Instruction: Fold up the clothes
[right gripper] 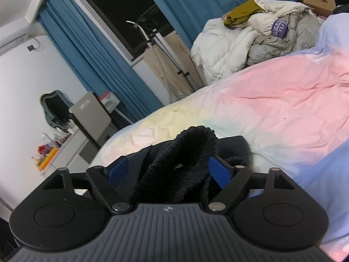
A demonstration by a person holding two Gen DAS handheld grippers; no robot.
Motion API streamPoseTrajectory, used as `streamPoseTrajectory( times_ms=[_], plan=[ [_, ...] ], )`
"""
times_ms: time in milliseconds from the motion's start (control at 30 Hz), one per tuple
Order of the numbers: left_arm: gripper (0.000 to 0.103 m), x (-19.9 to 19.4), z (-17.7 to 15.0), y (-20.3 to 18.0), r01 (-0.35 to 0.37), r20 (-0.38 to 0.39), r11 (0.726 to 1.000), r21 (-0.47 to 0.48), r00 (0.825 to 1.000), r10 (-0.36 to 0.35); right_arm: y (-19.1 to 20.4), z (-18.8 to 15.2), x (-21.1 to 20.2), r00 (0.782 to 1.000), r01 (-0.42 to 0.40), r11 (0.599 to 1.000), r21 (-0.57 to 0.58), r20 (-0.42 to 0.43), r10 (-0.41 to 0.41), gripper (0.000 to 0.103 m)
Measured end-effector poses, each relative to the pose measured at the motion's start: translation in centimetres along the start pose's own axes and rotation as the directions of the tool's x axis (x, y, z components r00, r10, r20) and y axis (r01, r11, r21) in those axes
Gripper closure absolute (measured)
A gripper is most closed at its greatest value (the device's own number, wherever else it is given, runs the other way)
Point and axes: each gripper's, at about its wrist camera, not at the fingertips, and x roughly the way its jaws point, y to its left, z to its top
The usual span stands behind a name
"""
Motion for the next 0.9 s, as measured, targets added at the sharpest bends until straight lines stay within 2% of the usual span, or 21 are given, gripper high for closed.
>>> streamPoseTrajectory(
  times_ms=[133, 233, 267, 300, 367, 400, 433, 500, 667, 767, 800, 900],
  plan=[
    [0.009, -0.9, 0.1, 2.2, -0.071, 0.060, 0.996, 0.046, 0.996, 0.068, 0.4, -0.1, 1.4, 0.998, 0.062, 0.996, -0.060, -0.016, -0.063, 0.016],
    [0.009, -1.0, -0.5, 4.4, -0.090, 0.055, 0.996, -0.016, 0.994, 0.091, 0.0, 0.0, 2.6, 0.995, 0.090, 0.994, -0.068, -0.037, -0.093, 0.016],
    [0.009, -0.8, -0.7, 5.3, -0.076, 0.038, 0.995, -0.057, 0.996, 0.079, -0.2, 0.1, 3.0, 0.994, 0.098, 0.993, -0.067, -0.045, -0.101, 0.021],
    [0.009, -0.6, -1.0, 6.2, -0.064, 0.022, 0.993, -0.099, 0.998, 0.066, -0.4, 0.1, 3.4, 0.993, 0.105, 0.992, -0.066, -0.052, -0.109, 0.033],
    [0.009, -0.3, -1.6, 7.5, -0.037, -0.012, 0.987, -0.155, 0.999, 0.035, -0.8, 0.1, 4.1, 0.992, 0.104, 0.993, -0.051, -0.071, -0.107, 0.046],
    [0.010, -0.1, -1.7, 8.0, -0.027, -0.024, 0.985, -0.172, 0.999, 0.023, -0.7, 0.2, 4.2, 0.992, 0.105, 0.993, -0.057, -0.071, -0.109, 0.065],
    [0.010, 0.0, -1.8, 8.3, -0.023, -0.030, 0.983, -0.183, 0.999, 0.018, -0.6, 0.3, 4.3, 0.992, 0.106, 0.992, -0.063, -0.068, -0.110, 0.074],
    [0.010, 0.1, -2.0, 8.8, -0.004, -0.033, 0.979, -0.205, 0.999, -0.003, 0.1, 1.0, 3.9, 0.994, 0.098, 0.992, -0.078, -0.038, -0.101, 0.085],
    [0.010, 0.6, -2.3, 9.1, 0.034, -0.012, 0.980, -0.196, 0.999, -0.037, 1.7, 4.5, 2.1, 0.994, 0.072, 0.989, -0.131, 0.095, -0.060, 0.087],
    [0.010, 1.3, -2.5, 8.8, 0.059, -0.003, 0.981, -0.185, 0.998, -0.060, 0.3, 5.8, 2.2, 0.991, 0.088, 0.990, -0.107, 0.112, -0.076, 0.087],
    [0.010, 1.7, -2.6, 8.6, 0.057, -0.009, 0.983, -0.176, 0.998, -0.060, -0.3, 6.0, 2.4, 0.990, 0.099, 0.990, -0.096, 0.106, -0.089, 0.086],
    [0.009, 2.7, -2.9, 8.1, 0.055, -0.025, 0.987, -0.152, 0.998, -0.060, -3.6, 4.0, 5.1, 0.984, 0.176, 0.983, -0.043, -0.012, -0.176, 0.083]
  ],
)
